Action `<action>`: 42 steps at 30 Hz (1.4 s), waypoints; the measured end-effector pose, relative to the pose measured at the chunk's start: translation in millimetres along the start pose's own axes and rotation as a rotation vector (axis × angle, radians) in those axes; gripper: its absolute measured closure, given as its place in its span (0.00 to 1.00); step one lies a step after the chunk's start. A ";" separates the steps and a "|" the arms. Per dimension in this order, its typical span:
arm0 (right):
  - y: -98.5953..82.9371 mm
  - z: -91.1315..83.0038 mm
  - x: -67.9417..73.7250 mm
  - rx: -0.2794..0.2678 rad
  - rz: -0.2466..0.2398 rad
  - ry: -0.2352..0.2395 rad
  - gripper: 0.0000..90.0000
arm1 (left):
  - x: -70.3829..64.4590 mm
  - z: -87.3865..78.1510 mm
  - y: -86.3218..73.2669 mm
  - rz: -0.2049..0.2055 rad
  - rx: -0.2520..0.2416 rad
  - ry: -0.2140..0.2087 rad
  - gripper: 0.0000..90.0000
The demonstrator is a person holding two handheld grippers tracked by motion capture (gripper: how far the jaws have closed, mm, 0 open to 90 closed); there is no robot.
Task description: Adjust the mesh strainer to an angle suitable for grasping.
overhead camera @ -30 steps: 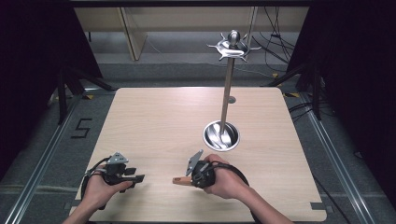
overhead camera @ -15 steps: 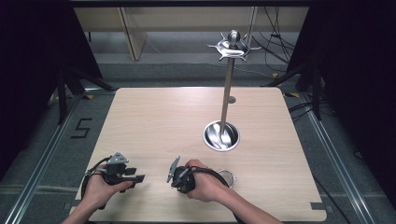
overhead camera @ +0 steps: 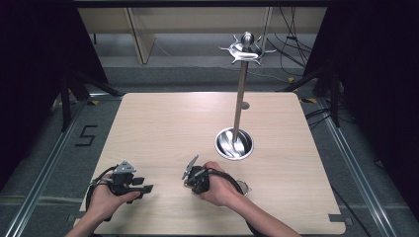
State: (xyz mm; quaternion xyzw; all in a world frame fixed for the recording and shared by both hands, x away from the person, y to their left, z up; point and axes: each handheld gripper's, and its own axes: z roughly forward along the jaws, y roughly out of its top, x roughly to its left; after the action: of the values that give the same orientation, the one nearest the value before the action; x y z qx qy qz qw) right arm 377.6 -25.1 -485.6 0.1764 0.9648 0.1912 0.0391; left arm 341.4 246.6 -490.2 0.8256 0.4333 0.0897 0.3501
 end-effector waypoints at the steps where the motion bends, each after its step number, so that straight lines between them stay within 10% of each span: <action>1: -1.3 -0.4 -5.2 -0.012 0.021 -0.010 1.00 | -0.2 0.3 -0.2 -0.003 0.003 0.000 0.54; 23: -26.2 -10.5 -48.2 -0.012 0.310 -0.128 0.99 | -0.3 5.0 -0.2 -0.009 0.025 0.001 0.54; 31: -29.7 -21.0 -49.9 -0.081 0.250 -0.133 0.88 | -0.9 6.2 1.9 -0.004 0.025 -0.006 0.54; 34: -31.1 -32.7 -46.9 -0.127 0.323 -0.099 0.79 | -0.1 7.3 2.8 -0.005 0.042 -0.006 0.54; 42: -52.6 -59.6 -62.3 -0.025 0.355 -0.137 0.65 | -3.9 9.2 0.8 -0.010 0.038 -0.010 0.54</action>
State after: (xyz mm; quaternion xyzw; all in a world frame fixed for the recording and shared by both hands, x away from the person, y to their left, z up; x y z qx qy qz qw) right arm 410.1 -113.8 -450.2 0.3559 0.9112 0.1944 0.0725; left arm 343.7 238.6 -495.9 0.8303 0.4374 0.0757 0.3369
